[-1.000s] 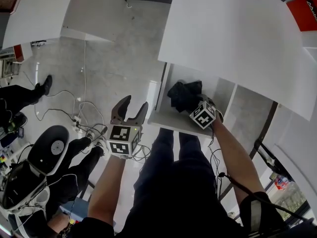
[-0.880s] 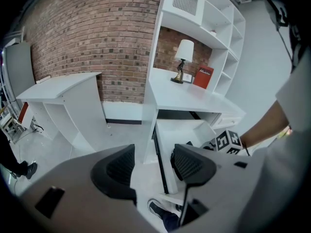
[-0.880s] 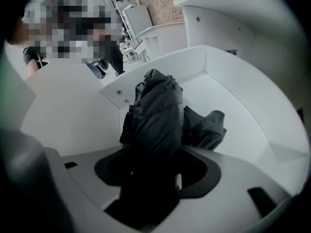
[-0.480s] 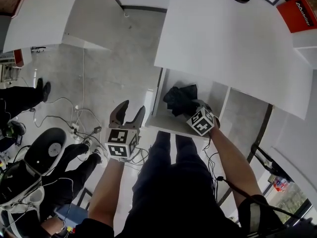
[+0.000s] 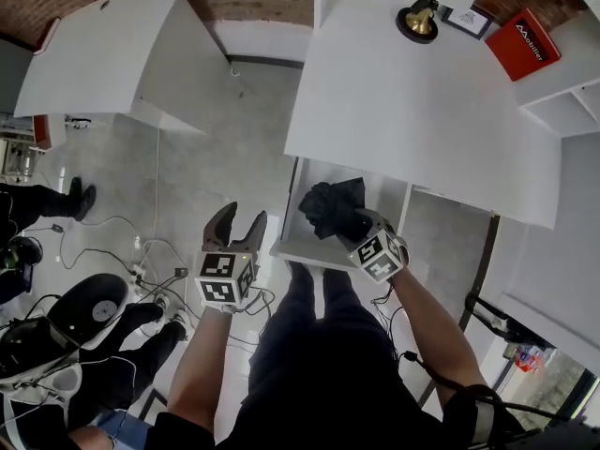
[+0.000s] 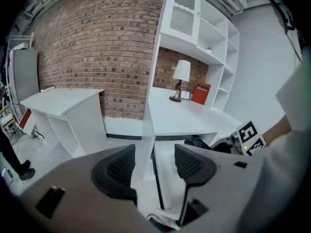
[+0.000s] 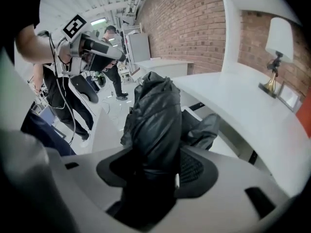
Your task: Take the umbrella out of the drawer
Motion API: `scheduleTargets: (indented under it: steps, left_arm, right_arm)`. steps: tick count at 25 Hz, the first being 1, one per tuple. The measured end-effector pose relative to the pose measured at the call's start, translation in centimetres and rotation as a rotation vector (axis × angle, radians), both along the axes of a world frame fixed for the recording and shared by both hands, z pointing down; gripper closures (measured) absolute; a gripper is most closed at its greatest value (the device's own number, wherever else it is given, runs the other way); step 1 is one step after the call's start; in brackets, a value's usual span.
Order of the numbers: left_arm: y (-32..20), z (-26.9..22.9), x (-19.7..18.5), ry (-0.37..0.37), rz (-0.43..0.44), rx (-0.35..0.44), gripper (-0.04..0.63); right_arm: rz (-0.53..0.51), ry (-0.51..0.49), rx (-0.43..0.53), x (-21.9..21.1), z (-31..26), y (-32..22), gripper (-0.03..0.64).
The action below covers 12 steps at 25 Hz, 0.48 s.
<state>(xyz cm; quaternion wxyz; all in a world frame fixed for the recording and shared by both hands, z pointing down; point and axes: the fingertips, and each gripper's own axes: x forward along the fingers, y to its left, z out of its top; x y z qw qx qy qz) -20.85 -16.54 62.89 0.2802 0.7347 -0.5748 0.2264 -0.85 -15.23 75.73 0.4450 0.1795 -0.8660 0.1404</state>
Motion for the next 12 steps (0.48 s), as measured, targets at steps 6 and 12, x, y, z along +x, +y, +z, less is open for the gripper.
scheduleTargets:
  steps: [6,12]
  left_arm:
    - [-0.1,-3.9,-0.1,0.021,-0.010,0.074,0.345]
    - [-1.0,-8.6,0.9,0.036,0.008,0.162,0.345]
  right_arm:
    - [0.123,-0.113,0.074,-0.5,-7.4,-0.5,0.380]
    - [0.279,-0.220,0.163,0.5,-14.4,-3.0,0.380]
